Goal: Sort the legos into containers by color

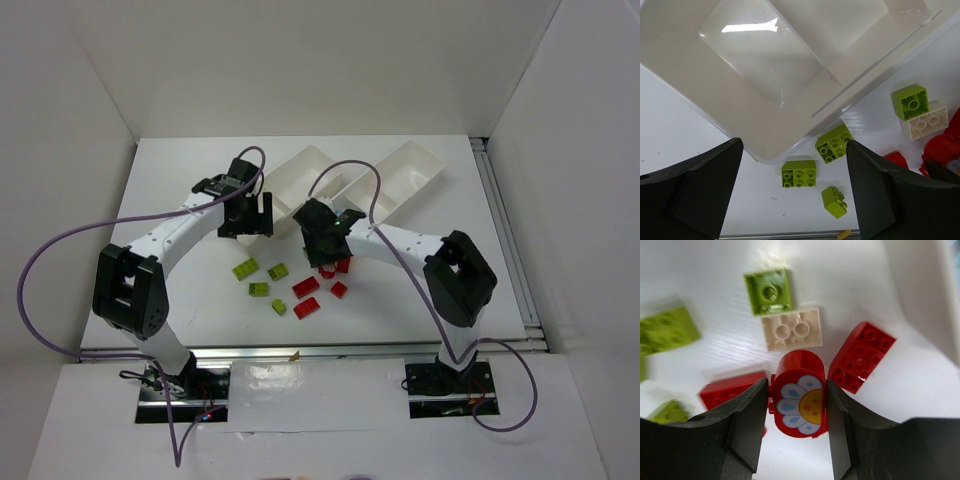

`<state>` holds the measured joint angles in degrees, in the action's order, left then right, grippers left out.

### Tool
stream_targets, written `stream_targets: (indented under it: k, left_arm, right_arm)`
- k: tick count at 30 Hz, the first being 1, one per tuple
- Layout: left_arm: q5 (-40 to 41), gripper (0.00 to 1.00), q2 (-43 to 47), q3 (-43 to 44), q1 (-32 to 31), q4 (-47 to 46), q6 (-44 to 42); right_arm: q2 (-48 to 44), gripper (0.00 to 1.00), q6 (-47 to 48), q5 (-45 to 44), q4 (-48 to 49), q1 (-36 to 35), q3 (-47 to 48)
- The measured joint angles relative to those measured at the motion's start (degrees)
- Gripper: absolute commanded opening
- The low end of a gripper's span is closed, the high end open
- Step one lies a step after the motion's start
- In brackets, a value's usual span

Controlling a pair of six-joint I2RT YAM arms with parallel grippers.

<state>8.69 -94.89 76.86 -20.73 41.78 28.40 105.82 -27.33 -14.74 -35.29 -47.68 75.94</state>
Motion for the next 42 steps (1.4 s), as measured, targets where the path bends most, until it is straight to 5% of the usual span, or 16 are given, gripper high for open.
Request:
stream_targets:
  k: [5,11,21,23,24,26,29,34,37,42]
  left_arm:
    - [0.0,0.95,0.0,0.1,0.0,0.0,0.1]
    - [0.7,0.95,0.0,0.7,-0.1,0.6,0.3]
    - [1.7,0.95,0.0,1.7,-0.1,1.0,0.3]
    - [1.8,0.95,0.0,1.7,-0.1,1.1,0.3]
    - [1.9,0.95,0.0,1.7,-0.1,1.1,0.2]
    - [2.1,0.95,0.0,1.7,-0.1,1.3,0.1]
    - [2.6,0.96,0.0,1.7,-0.1,1.6,0.0]
    - [3.0,0.96,0.0,1.7,-0.1,1.6,0.0]
    - [3.0,0.96,0.0,1.7,-0.1,1.6,0.0]
    - [3.0,0.96,0.0,1.7,-0.1,1.6,0.1]
  right_arm:
    - [-4.8,0.42,2.4,0.4,-1.9,3.7,6.5]
    - [-7.3,0.42,4.9,-1.0,-0.7,19.4,15.7]
    - [5.6,0.42,6.3,-4.5,3.4,33.5,26.0]
    - [9.3,0.47,6.4,-4.5,3.9,34.8,28.3]
    - [11.1,0.65,6.4,-4.6,4.1,35.2,29.6]
    - [14.8,0.79,6.3,-4.6,4.2,35.9,33.4]
    - [17.4,0.79,6.3,-4.4,4.8,36.3,36.4]
    - [12.2,0.58,6.8,-4.3,7.4,35.0,30.8]
    - [2.8,0.58,7.1,-4.3,7.5,31.5,20.5]
    - [-12.4,0.81,7.1,-2.7,7.2,18.3,4.5]
